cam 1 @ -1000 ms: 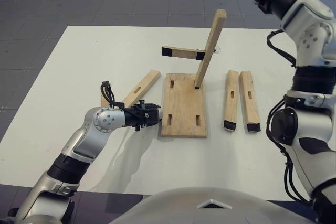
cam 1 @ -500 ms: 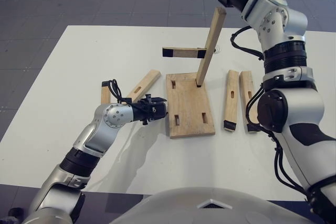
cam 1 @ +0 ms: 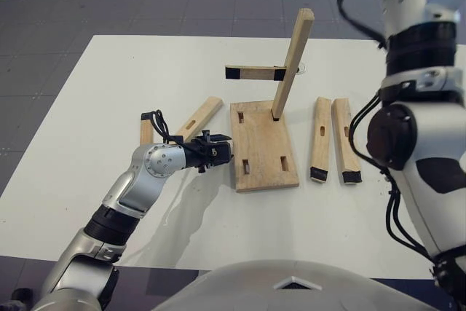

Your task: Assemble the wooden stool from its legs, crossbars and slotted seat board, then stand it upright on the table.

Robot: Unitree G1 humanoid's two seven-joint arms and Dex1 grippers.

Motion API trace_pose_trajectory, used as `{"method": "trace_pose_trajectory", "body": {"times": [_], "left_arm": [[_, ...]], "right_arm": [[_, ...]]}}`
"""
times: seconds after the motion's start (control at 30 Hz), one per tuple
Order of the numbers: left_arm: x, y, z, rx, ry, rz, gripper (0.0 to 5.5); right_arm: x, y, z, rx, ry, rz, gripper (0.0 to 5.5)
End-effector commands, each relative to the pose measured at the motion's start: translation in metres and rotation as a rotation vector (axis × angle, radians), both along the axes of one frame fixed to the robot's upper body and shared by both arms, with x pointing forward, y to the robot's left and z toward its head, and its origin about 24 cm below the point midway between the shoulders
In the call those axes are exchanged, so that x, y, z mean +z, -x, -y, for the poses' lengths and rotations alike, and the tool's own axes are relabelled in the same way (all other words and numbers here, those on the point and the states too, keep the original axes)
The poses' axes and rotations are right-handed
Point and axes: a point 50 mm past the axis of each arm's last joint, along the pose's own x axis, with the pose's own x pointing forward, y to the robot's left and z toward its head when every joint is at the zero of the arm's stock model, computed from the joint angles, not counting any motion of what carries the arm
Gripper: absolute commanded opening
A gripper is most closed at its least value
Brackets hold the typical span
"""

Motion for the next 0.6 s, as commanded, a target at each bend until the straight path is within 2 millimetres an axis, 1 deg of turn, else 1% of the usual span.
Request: {"method": "trace_pose_trajectory", "body": {"times": [0.03,0.1,0.13,0.17,0.2,0.23,0.27,0.3,0.33,0.37,0.47,0.6], "left_arm": [[0.001,0.003,0.003,-0.022,-0.004,0.013,2.23],[0.001,0.004,0.003,-0.022,-0.004,0.008,2.23],[0.000,0.005,0.003,-0.022,-0.003,0.006,2.23],[0.000,0.005,0.003,-0.022,-0.002,0.003,2.23],[0.000,0.006,0.004,-0.023,-0.002,0.001,2.23],[-0.001,0.006,0.004,-0.024,-0.002,-0.002,2.23],[-0.002,0.006,0.005,-0.024,0.000,-0.004,2.23],[-0.003,0.006,0.007,-0.020,0.006,-0.007,2.23],[-0.003,0.007,0.008,-0.020,0.009,-0.010,2.23],[-0.004,0.009,0.007,-0.007,0.015,-0.014,2.23],[-0.008,0.012,0.008,0.002,0.020,-0.022,2.23],[-0.006,0.007,0.010,-0.010,0.013,-0.012,2.23]], "right_arm": [[0.033,0.010,0.007,-0.005,-0.044,0.107,3.62],[-0.020,-0.013,0.000,0.018,-0.029,-0.089,3.62],[-0.048,-0.020,-0.005,0.035,-0.012,-0.179,3.62],[-0.080,-0.025,-0.010,0.052,0.014,-0.283,3.62],[-0.131,-0.028,-0.015,0.085,0.041,-0.452,3.62],[-0.191,-0.024,-0.015,0.087,0.060,-0.656,3.62],[-0.251,-0.011,-0.008,0.078,0.110,-0.850,3.62],[-0.290,0.004,0.001,0.068,0.138,-0.985,3.62],[-0.308,0.013,0.011,0.055,0.171,-1.050,3.62],[-0.312,0.016,0.015,0.059,0.193,-1.068,3.62],[-0.282,0.006,0.026,0.045,0.177,-0.978,3.62],[-0.230,-0.005,0.023,0.042,0.102,-0.824,3.62]]}}
